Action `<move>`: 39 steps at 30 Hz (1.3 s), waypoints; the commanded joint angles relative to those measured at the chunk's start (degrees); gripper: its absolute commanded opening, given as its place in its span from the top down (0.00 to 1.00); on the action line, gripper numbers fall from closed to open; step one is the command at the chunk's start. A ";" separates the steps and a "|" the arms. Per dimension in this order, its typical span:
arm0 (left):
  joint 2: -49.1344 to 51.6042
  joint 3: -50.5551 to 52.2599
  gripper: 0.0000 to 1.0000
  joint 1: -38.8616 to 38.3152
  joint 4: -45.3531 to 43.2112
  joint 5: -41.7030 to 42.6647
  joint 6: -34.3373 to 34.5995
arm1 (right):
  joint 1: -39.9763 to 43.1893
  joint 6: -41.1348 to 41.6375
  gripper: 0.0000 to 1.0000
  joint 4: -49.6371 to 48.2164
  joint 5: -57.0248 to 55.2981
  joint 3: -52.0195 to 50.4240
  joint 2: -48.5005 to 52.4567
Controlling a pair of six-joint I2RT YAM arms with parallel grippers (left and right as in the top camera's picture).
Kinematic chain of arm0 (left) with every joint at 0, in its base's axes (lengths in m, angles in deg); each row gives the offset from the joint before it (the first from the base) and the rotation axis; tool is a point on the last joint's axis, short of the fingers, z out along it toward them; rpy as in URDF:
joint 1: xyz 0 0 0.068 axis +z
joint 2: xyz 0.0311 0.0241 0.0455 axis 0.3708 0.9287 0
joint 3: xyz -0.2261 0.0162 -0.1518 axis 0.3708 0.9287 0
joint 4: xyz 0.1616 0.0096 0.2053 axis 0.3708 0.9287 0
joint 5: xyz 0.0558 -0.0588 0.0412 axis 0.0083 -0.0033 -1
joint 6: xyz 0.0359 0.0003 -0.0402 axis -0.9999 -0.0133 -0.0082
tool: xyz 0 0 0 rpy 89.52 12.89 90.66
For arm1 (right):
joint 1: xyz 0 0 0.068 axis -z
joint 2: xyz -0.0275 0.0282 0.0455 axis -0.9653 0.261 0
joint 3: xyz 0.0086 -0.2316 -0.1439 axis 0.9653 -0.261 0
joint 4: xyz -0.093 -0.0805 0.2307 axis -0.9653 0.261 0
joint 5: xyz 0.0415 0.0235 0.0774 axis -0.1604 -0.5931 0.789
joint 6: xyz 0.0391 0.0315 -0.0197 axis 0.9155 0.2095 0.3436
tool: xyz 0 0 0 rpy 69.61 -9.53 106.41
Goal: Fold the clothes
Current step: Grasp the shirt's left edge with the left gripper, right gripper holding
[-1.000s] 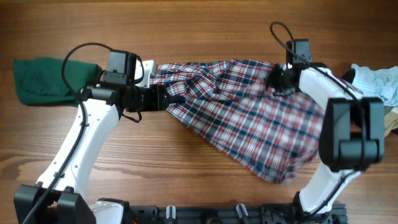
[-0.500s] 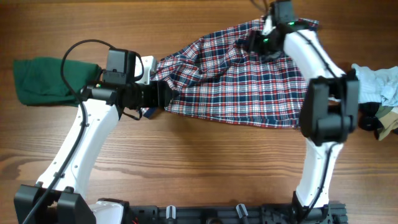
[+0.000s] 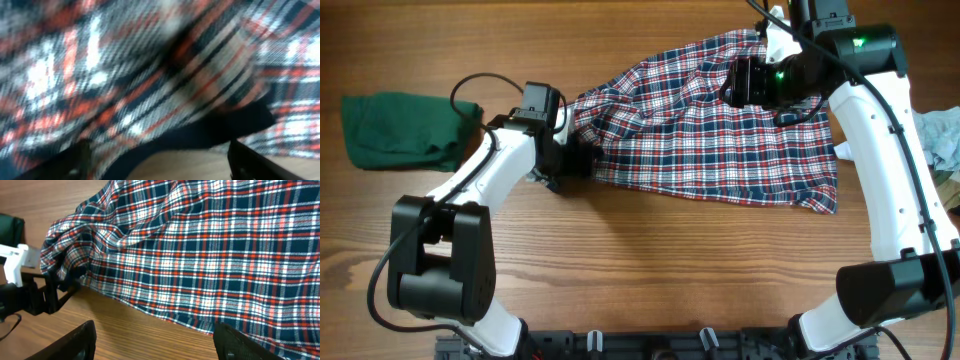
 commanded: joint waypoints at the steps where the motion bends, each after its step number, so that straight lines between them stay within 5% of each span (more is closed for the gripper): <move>1: -0.68 0.07 0.04 0.02 3.45 -5.70 -0.66 | -0.02 -0.79 0.24 0.09 -0.57 -0.15 -1.27; 4: -0.68 0.07 0.07 0.02 0.87 -8.68 -0.22 | -0.02 -0.57 0.23 -0.42 -0.57 -0.15 -1.27; 9: -0.68 0.07 0.88 0.35 -1.70 -18.01 -0.26 | -0.02 -0.48 0.23 -0.76 -0.57 -0.15 -1.29; 10: -0.68 0.07 0.96 0.35 -1.81 -21.14 -0.24 | -0.02 -0.20 0.23 -0.98 -0.55 -0.15 -1.27; 17: -3.04 -8.52 0.96 0.94 -3.08 -32.39 -0.33 | -0.02 0.70 0.21 -2.14 -1.70 -0.15 -1.27; 25: -3.04 -18.47 0.96 6.36 -8.66 -32.63 -3.91 | -0.02 0.74 0.17 -0.59 -5.05 -2.67 -1.22; 27: -3.04 -18.47 0.78 7.17 -5.66 -32.52 -3.67 | 0.02 0.81 0.12 -1.03 -5.81 -6.43 -1.22; 28: -3.04 -18.47 0.51 7.19 -4.85 -32.44 -3.67 | 0.02 0.98 0.12 -2.21 -5.79 -9.25 -1.22; 30: -3.04 -18.47 0.27 7.19 -2.19 -29.79 -3.45 | 0.04 2.60 0.12 -4.96 -5.84 -15.02 -1.22; 33: -3.04 -18.47 0.21 7.19 3.06 -20.35 -0.42 | 0.33 3.19 0.10 -9.97 -5.81 -23.58 -1.22; 35: -2.89 -18.45 0.26 7.17 6.82 -14.01 -0.22 | 1.99 3.45 0.09 -10.75 -5.79 -28.06 -1.22; 39: -1.86 -16.09 0.27 7.15 7.13 -11.91 -0.26 | 5.29 3.76 0.08 -11.43 -5.77 -32.09 -1.22</move>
